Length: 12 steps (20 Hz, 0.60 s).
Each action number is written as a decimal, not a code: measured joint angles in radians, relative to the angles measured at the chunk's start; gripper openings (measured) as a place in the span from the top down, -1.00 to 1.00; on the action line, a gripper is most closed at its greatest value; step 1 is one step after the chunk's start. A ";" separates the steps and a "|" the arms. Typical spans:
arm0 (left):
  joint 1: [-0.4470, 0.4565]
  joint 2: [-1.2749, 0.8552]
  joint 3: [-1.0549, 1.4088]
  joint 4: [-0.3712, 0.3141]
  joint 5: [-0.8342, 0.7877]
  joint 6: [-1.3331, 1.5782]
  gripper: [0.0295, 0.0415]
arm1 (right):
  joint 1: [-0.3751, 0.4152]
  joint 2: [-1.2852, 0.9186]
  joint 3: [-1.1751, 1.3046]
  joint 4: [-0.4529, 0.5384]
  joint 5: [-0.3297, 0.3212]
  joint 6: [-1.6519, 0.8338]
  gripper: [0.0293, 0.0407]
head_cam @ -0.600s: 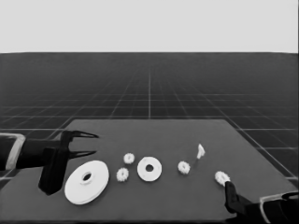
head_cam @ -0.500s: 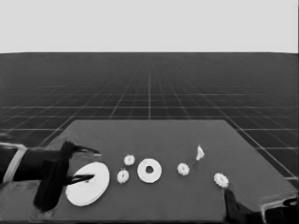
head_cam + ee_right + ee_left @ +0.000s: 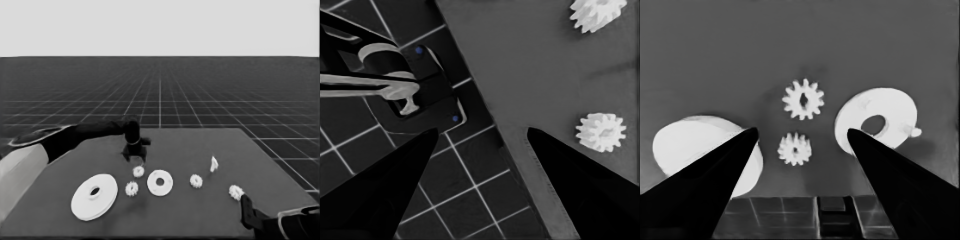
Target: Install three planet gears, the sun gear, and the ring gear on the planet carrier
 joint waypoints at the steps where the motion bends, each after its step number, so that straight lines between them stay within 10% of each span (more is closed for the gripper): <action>1: 0.001 0.011 -0.031 -0.013 -0.002 0.005 -0.49 | 0.000 0.000 0.000 0.000 0.000 0.000 -0.61; 12: 0.184 0.084 -0.237 0.117 -0.111 0.093 -0.49 | 0.000 0.000 0.000 0.000 0.000 0.000 -0.61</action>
